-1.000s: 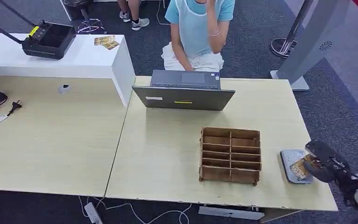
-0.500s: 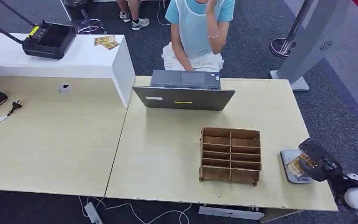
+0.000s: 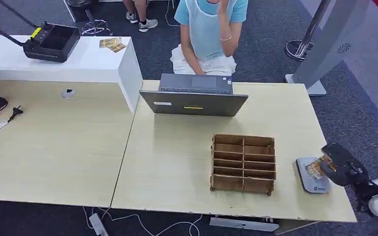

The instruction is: Pass the card to the sensor for recognition and then transmit it.

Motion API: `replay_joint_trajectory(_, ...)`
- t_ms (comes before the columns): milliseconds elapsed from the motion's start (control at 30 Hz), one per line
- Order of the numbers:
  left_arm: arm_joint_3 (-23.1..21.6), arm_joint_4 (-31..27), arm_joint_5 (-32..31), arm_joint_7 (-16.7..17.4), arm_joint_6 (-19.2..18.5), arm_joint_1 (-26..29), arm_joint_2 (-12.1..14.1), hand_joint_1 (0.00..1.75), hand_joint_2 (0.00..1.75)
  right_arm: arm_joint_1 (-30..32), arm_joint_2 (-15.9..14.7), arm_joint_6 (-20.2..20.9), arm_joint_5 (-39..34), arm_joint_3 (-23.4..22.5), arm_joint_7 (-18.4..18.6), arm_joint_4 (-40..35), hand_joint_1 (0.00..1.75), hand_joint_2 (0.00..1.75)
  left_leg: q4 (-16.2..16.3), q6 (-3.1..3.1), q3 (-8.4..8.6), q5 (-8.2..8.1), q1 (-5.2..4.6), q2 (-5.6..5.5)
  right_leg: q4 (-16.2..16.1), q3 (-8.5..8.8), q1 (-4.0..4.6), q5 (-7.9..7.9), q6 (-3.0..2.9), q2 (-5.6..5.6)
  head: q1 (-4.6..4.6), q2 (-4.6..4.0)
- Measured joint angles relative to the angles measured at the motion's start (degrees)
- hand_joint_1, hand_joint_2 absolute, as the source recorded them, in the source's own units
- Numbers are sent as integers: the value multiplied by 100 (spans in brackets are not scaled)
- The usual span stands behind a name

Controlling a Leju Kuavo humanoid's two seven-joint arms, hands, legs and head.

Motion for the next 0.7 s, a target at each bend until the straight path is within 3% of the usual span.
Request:
replay_joint_trajectory(333,4,0,83,-98,-4,6,-17,0,0,-272,-155,157,-452,-568,-212,-807,175,175,0,0,-1,0,0,3,1,0,0,0,0,4,0,0)
replay_joint_trajectory(533,4,0,109,-223,-26,1,-28,0,0,-913,-159,68,-172,-461,-334,-1117,175,175,0,-3,-6,3,0,4,3,2,0,2,-1,4,2,0)
replay_joint_trajectory(700,4,0,114,-249,-61,-18,-31,0,0,-1706,-46,-170,301,-33,-312,-1163,175,175,0,-5,-1,5,1,5,5,1,1,2,-1,5,0,0)
